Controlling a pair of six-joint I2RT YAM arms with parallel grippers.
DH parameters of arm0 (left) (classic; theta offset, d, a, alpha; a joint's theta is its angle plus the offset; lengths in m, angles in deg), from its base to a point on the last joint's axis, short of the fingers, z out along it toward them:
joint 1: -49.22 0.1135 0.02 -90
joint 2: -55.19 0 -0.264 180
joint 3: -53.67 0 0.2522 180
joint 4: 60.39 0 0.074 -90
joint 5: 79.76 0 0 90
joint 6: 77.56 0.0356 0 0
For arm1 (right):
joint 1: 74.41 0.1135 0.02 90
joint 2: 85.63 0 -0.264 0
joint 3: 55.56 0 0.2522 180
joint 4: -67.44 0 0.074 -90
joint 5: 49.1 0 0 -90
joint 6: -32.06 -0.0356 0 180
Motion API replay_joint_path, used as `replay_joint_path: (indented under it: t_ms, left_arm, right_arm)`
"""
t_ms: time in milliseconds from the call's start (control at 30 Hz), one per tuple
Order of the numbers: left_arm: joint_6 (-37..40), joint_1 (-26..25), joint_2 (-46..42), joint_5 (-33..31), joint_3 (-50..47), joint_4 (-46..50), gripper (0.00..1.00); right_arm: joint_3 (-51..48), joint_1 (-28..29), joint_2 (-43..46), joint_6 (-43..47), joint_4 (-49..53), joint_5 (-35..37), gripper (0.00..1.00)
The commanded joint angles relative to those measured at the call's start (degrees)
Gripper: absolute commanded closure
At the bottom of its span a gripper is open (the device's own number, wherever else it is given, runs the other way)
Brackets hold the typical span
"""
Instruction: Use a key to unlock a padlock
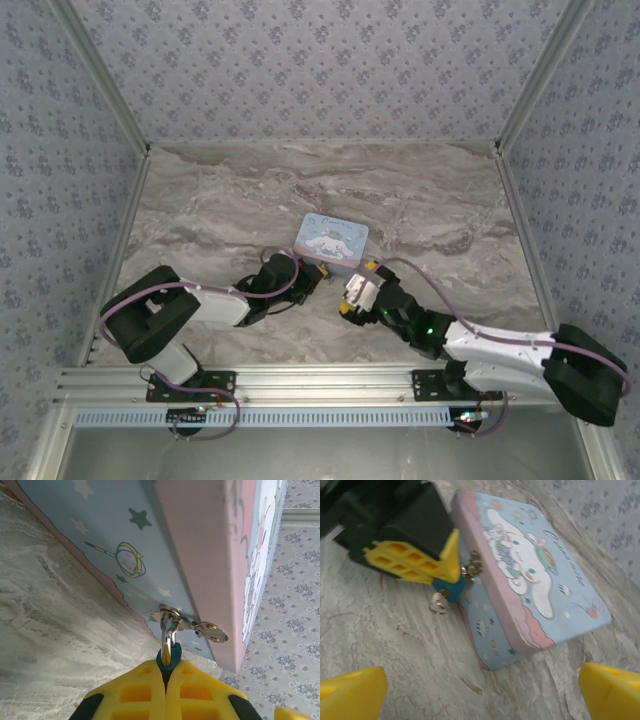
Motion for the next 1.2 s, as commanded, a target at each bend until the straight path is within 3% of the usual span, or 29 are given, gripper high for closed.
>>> replay_joint_path:
  t_ms: [0,200,500,1167]
  left_arm:
    - [-0.8,0.4,-2.0,0.1,2.2,-1.0,0.98]
    - [-1.0,0.4,-1.5,0.6,2.3,-1.9,0.99]
    - [-1.4,0.5,-1.3,1.0,2.5,-2.4,0.99]
    - [-2.2,0.5,-0.4,1.6,2.2,-4.3,1.0]
  right_arm:
    - [2.5,2.3,-4.0,12.6,-6.4,5.8,0.03]
    - [4.5,2.9,-8.4,15.7,-7.8,6.5,0.21]
    - [4.6,4.8,-17.8,16.7,-17.8,9.3,0.45]
    - [5.8,3.2,-27.9,15.2,-27.2,5.7,0.69]
